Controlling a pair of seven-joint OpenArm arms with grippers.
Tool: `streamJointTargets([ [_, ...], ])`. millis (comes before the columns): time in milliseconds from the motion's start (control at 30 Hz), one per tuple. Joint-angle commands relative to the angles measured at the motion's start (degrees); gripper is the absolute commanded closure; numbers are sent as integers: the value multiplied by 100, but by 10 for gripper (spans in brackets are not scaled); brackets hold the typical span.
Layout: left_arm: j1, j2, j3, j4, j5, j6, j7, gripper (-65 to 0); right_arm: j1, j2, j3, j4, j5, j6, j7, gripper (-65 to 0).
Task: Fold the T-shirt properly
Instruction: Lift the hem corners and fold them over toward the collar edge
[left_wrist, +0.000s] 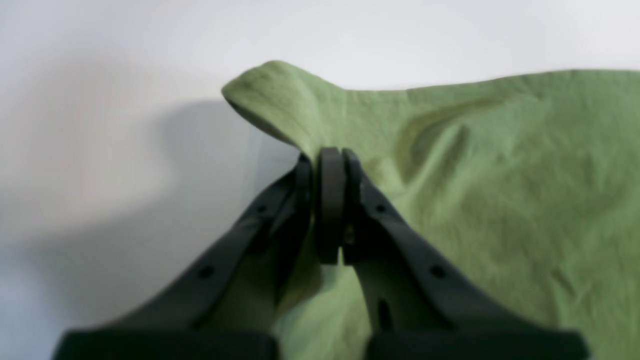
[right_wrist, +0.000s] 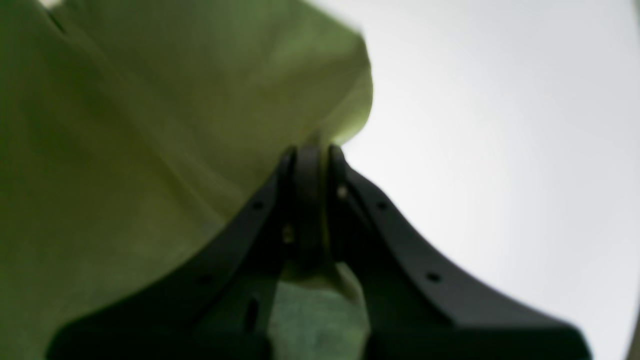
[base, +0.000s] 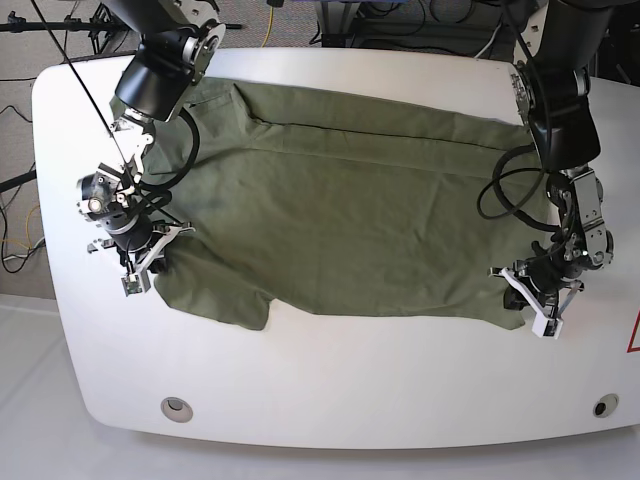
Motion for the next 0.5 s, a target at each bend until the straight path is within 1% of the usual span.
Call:
streamJointTargets([
  [0,56,-2,-14,592,-73,-19,71,0,-44,-92,-16,558,77,-10,-9,0],
  [100,267,33,-14,1146,-73,-19,291,0,-202,-171,-16,927,69,-10,-71,0],
  [233,574,59,-14,1902,-73,-19,598,0,-431,-188,-25,1331,86,-10,-80,0],
  [467,1146,68,-14,2957,-73,-19,792,0,-747,-276,-25,1788,86,-10,-220,0],
])
